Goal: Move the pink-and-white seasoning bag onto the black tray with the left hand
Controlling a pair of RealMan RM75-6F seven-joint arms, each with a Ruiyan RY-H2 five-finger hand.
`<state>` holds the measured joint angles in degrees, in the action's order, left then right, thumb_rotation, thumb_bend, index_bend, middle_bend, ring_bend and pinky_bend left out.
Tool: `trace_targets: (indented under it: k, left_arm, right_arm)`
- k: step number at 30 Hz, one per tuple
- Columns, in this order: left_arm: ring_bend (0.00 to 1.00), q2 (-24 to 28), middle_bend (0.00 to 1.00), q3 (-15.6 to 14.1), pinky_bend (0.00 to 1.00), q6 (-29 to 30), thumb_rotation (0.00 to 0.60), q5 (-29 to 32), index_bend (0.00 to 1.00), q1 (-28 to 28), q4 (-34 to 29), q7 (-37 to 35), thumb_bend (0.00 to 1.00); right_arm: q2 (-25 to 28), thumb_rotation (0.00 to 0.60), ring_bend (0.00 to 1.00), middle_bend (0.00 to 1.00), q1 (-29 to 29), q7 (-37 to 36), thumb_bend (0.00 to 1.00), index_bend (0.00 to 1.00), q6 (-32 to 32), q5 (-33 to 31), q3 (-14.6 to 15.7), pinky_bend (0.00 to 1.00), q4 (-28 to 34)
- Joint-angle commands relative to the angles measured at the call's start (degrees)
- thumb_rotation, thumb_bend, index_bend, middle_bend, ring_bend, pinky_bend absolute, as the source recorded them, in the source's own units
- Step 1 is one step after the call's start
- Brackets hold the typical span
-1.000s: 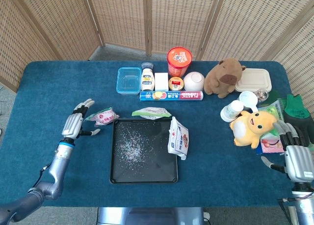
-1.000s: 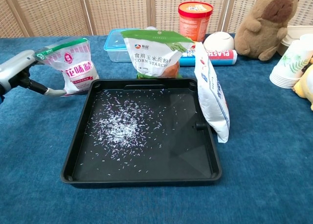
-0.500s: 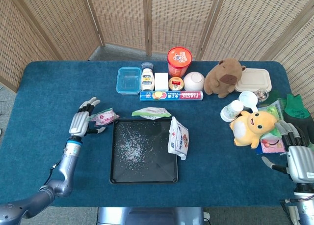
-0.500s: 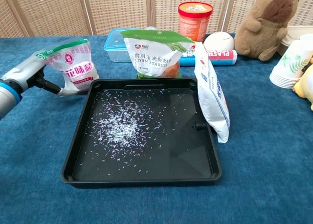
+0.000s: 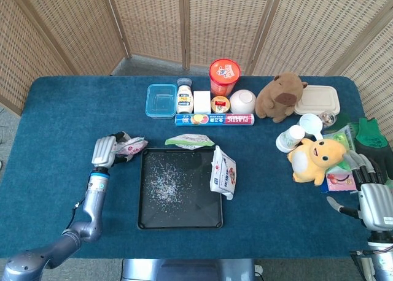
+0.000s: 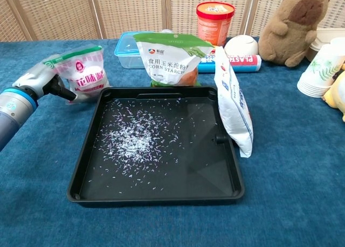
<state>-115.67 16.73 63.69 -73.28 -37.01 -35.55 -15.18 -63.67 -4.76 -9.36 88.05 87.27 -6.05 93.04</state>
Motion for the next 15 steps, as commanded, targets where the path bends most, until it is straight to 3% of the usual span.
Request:
trace_targets:
  k: [1,8,15]
  left_arm:
    - [0.61,-0.8,0.65,0.0,0.64,1.5,0.6,-0.6,0.71,-0.3,1.4,-0.1,0.33]
    - [0.63,2.1,0.66,-2.6,0.64,4.4,0.6,-3.9,0.73,0.8,-0.6,-2.9,0.34]
    - [0.63,13.2,0.66,-9.2,0.64,10.2,0.6,-12.6,0.73,2.4,-9.4,0.8,0.34]
  right_arm:
    - [-0.1,0.6,0.01,0.0,-0.1,0.1,0.0,0.01,-0.2,0.0,0.0,0.0,-0.1]
    - [-0.2,0.6,0.01,0.0,-0.2,0.3,0.0,0.01,-0.4,-0.2,0.1,0.0,-0.1]
    - [-0.4,0.6,0.01,0.0,-0.3,0.9,0.0,0.01,-0.7,-0.2,0.1,0.0,0.0]
